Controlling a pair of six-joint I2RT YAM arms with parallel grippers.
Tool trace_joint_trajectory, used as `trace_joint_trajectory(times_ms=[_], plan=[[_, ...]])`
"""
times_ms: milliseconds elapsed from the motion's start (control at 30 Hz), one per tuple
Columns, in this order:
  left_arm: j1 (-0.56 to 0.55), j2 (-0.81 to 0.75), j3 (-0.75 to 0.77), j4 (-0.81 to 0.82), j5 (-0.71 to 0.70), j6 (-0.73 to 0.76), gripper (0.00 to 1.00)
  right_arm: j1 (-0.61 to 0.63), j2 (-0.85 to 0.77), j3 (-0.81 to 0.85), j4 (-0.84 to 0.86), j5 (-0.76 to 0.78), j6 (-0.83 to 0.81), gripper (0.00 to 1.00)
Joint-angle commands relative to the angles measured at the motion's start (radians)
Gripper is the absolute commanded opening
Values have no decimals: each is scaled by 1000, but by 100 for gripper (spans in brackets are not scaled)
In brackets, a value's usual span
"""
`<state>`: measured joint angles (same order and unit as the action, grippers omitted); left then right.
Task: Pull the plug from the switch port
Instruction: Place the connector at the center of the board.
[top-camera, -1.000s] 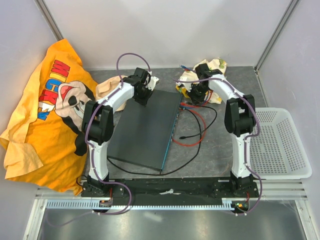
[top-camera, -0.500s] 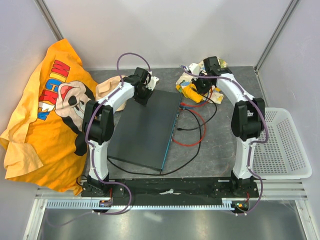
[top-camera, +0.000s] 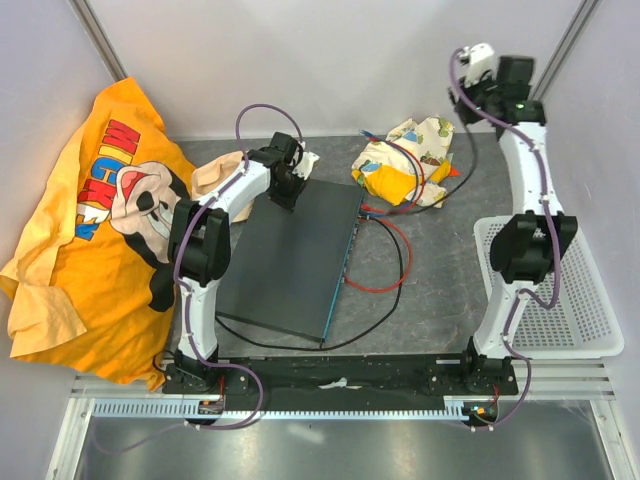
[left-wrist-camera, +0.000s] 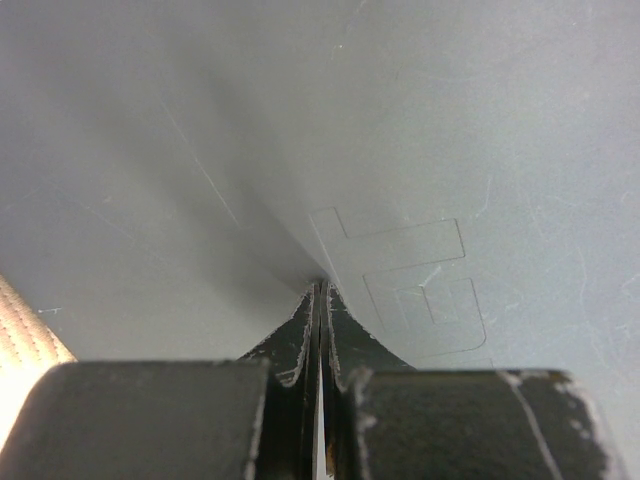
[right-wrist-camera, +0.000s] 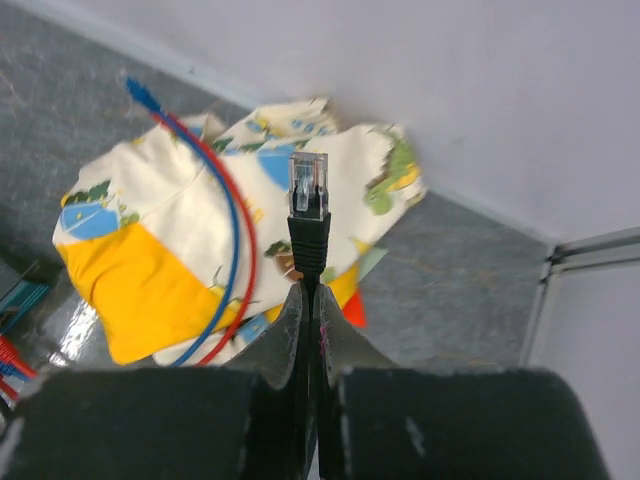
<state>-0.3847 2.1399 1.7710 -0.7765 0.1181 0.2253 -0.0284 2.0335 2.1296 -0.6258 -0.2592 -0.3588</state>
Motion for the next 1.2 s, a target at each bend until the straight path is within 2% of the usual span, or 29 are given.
trace_joint_trajectory(times_ms=[0,100,233,467,633,700,833,933,967,1000,1067,1133,1167], plan=[[-33,146,-61,-24,144,-9,2,-91,70,147,-71,-216,-5,0],[-28,149,-62,-29,158,-11,2,-125,106,161,-90,-154,-58,0],[-26,153,-59,-32,169,-14,2,-140,165,167,-146,-156,-135,0],[-28,158,-58,-33,172,-24,2,-140,238,33,-98,-164,-175,0],[-28,158,-53,-37,158,-20,2,-139,294,32,-64,-20,-233,0],[-26,158,-50,-37,155,-17,2,-139,281,-3,-51,6,-302,0],[-26,163,-48,-37,157,-17,2,-133,180,-225,86,107,-382,1],[-26,164,-50,-41,164,-9,1,-102,98,-412,253,198,-487,24],[-26,164,-51,-44,169,-6,2,-91,74,-459,358,249,-502,43],[-25,163,-53,-47,175,2,1,-82,53,-527,412,253,-508,50],[-22,158,-53,-55,181,5,2,-55,-8,-542,466,267,-448,60],[-20,149,-54,-58,193,6,2,-21,-59,-487,442,215,-358,64],[-19,143,-61,-60,199,6,1,-9,-74,-461,384,186,-256,66]])
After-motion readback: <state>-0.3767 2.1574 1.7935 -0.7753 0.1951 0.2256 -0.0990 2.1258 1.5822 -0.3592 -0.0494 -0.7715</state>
